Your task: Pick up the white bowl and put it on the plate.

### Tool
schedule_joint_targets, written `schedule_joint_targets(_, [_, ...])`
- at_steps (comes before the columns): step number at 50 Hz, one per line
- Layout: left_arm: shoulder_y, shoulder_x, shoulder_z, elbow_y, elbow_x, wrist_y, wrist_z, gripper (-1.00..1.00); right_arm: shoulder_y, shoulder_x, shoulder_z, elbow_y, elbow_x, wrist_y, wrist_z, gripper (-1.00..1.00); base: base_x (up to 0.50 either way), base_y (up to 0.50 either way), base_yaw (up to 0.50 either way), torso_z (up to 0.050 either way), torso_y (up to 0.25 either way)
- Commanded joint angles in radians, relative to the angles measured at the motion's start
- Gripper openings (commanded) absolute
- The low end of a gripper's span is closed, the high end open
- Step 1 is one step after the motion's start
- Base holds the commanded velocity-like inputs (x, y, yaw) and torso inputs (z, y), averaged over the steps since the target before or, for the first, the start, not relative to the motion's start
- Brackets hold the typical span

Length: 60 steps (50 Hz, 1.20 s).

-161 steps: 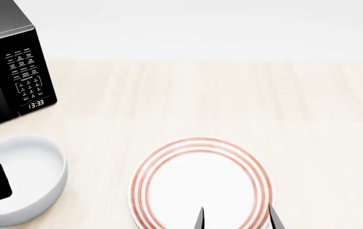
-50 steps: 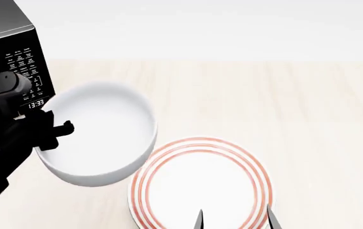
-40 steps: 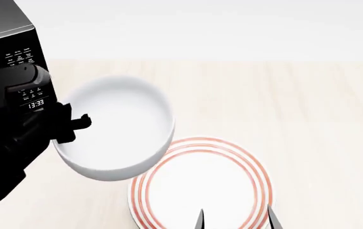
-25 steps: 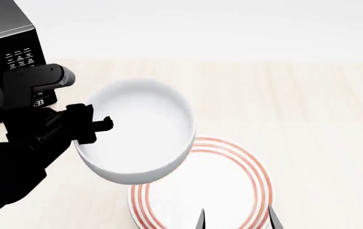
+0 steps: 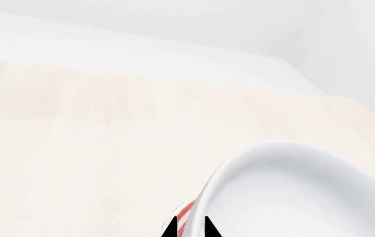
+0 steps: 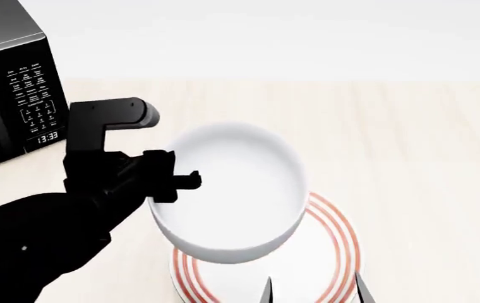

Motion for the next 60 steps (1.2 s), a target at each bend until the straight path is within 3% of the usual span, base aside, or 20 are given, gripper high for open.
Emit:
schedule_joint_targets(1, [-0.025, 0.029, 0.047, -0.065, -0.015, 0.058, 0.013, -1.0, 0.0, 0.003, -0.003, 0.004, 0.0, -0.004, 0.003, 1.0, 0.0, 0.0, 0.0, 0.0, 0.0])
schedule_joint_targets(19, [-0.089, 0.041, 0.203, -0.217, -0.104, 0.179, 0.022, -1.0, 0.005, 0.008, -0.009, 0.012, 0.001, -0.002, 0.003, 1.0, 0.0, 0.0, 0.0, 0.0, 0.001])
schedule_joint_targets(44, [-0.112, 0.04, 0.331, -0.314, -0.184, 0.287, 0.003, -1.0, 0.008, 0.014, -0.009, 0.013, 0.01, -0.002, 0.007, 1.0, 0.0, 0.0, 0.0, 0.0, 0.0])
schedule_joint_targets(60, [-0.153, 0.046, 0.452, -0.459, -0.299, 0.435, -0.022, -1.0, 0.009, 0.019, -0.011, 0.017, 0.014, -0.006, 0.007, 1.0, 0.0, 0.0, 0.0, 0.0, 0.001])
